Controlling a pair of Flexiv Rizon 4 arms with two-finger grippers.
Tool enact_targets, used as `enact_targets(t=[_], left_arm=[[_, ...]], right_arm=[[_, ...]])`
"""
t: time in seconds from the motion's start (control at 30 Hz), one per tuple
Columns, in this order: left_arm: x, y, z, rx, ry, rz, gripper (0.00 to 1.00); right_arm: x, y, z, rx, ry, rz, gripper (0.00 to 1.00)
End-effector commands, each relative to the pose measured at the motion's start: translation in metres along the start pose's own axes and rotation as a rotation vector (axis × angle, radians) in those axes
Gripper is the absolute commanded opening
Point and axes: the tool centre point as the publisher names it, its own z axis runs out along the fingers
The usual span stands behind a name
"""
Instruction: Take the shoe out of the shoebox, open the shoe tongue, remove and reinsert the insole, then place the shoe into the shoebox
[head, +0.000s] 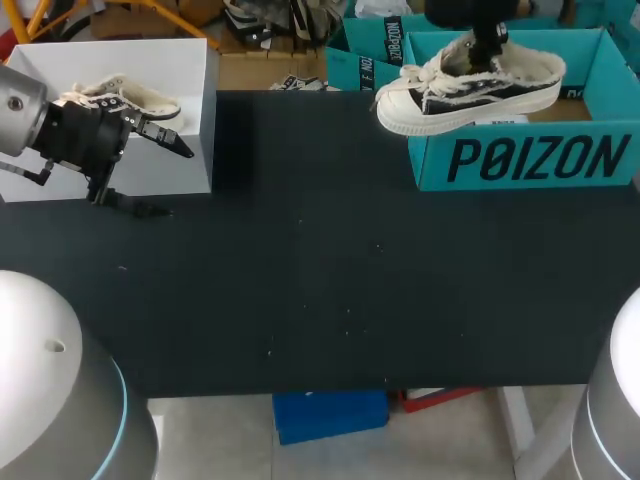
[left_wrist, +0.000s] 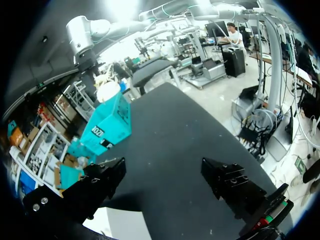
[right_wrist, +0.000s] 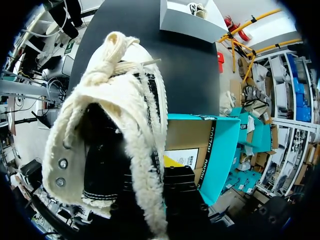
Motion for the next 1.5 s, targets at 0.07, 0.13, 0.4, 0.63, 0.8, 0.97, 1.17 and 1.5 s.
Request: enact_targets(t=[0.07, 0.13, 0.4, 0.63, 0.8, 0.97, 1.17, 1.5], left_arm=[[0.001, 0.000, 0.001, -0.003, -0.003, 0.002, 1.00], [0.001, 0.000, 0.001, -0.003, -0.003, 0.002, 1.00], [0.001, 0.000, 0.001, -0.003, -0.003, 0.002, 1.00], [0.001, 0.000, 0.001, -0.003, -0.003, 0.002, 1.00], [0.001, 0.000, 0.001, -0.003, -0.003, 0.002, 1.00], [0.001, 0.000, 0.001, -0.003, -0.003, 0.002, 1.00], [0.001, 0.000, 0.001, -0.003, -0.003, 0.002, 1.00], [0.001, 0.000, 0.001, -0.003, -0.003, 0.002, 1.00]], right_arm=[[-0.008, -0.008, 0.001, 0.020, -0.018, -0.003, 0.00], [-0.014, -0.015, 0.002, 0.032, -0.025, -0.010, 0.00], [-0.037, -0.055, 0.023, 0.055, -0.038, 0.008, 0.00], [-0.061, -0.090, 0.050, 0.044, -0.044, 0.051, 0.00], [-0.076, -0.109, 0.067, 0.039, -0.042, 0.058, 0.00], [-0.091, -0.122, 0.084, 0.031, -0.034, 0.081, 0.00], [-0.100, -0.125, 0.104, 0.016, -0.016, 0.101, 0.00], [-0.102, -0.123, 0.139, -0.015, 0.011, 0.131, 0.00]])
